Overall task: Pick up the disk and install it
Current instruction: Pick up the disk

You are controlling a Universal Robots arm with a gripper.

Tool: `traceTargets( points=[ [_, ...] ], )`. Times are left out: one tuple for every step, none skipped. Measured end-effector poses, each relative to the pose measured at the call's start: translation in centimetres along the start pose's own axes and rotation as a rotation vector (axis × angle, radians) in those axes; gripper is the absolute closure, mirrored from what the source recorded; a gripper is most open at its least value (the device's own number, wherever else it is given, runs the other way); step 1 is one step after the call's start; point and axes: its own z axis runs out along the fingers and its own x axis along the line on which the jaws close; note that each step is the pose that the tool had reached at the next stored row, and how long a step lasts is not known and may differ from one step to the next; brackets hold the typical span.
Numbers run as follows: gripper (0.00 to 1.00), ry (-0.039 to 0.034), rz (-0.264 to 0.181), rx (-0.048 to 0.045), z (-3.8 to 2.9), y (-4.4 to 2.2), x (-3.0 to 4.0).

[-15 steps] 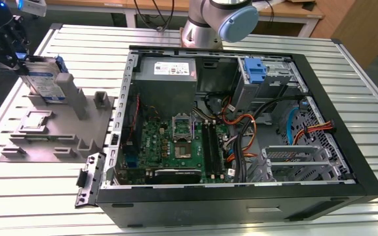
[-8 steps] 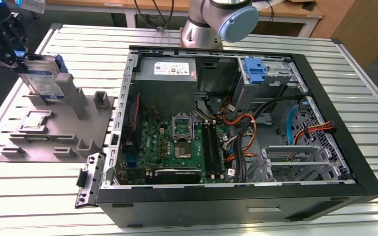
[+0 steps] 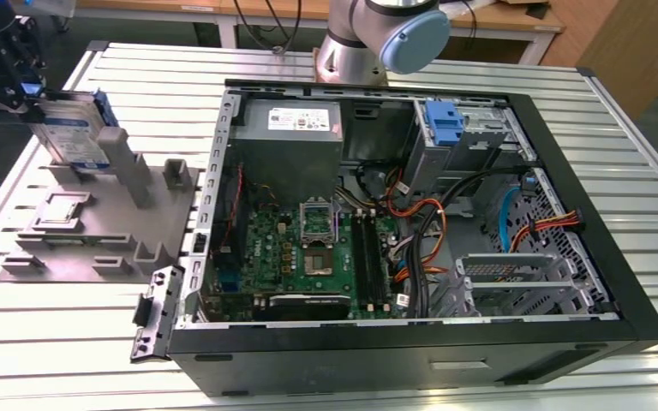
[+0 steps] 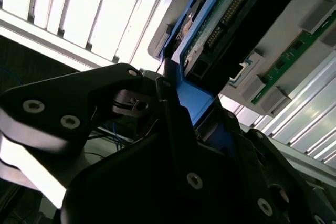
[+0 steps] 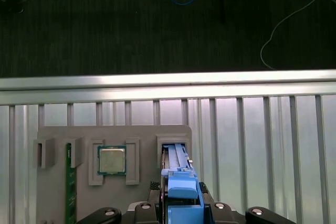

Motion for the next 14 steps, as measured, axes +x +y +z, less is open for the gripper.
traceTargets(
  points=[
    [0.63, 0.0001, 0.000, -0.0001, -0.06, 0.00, 0.00],
    [0.63, 0.0002, 0.000, -0.0001, -0.13, 0.00, -0.01],
    [0.63, 0.0002, 0.000, -0.0001, -0.20, 0.00, -0.01],
    [0.63, 0.0002, 0.000, 0.0000, -0.26, 0.01, -0.01],
    [0.63, 0.0002, 0.000, 0.0000, -0.33, 0.01, -0.02],
    [0.63, 0.0002, 0.000, 0.0000, -0.40, 0.01, -0.02],
    [0.63, 0.0003, 0.000, -0.0001, -0.48, 0.01, -0.03],
    [0.63, 0.0003, 0.000, -0.0001, -0.56, 0.02, -0.03],
    [0.63, 0.0003, 0.000, -0.0001, -0.63, 0.02, -0.03],
    [0.63, 0.0003, 0.000, -0.0001, -0.71, 0.02, -0.04],
    [0.63, 0.0004, 0.000, -0.0001, -0.78, 0.02, -0.04],
    [0.63, 0.0005, 0.000, 0.0000, -0.84, 0.02, -0.04],
    [0.63, 0.0007, 0.000, 0.0000, -0.90, 0.03, -0.05],
    [0.63, 0.0008, 0.000, 0.0000, -0.95, 0.03, -0.05]
  ],
)
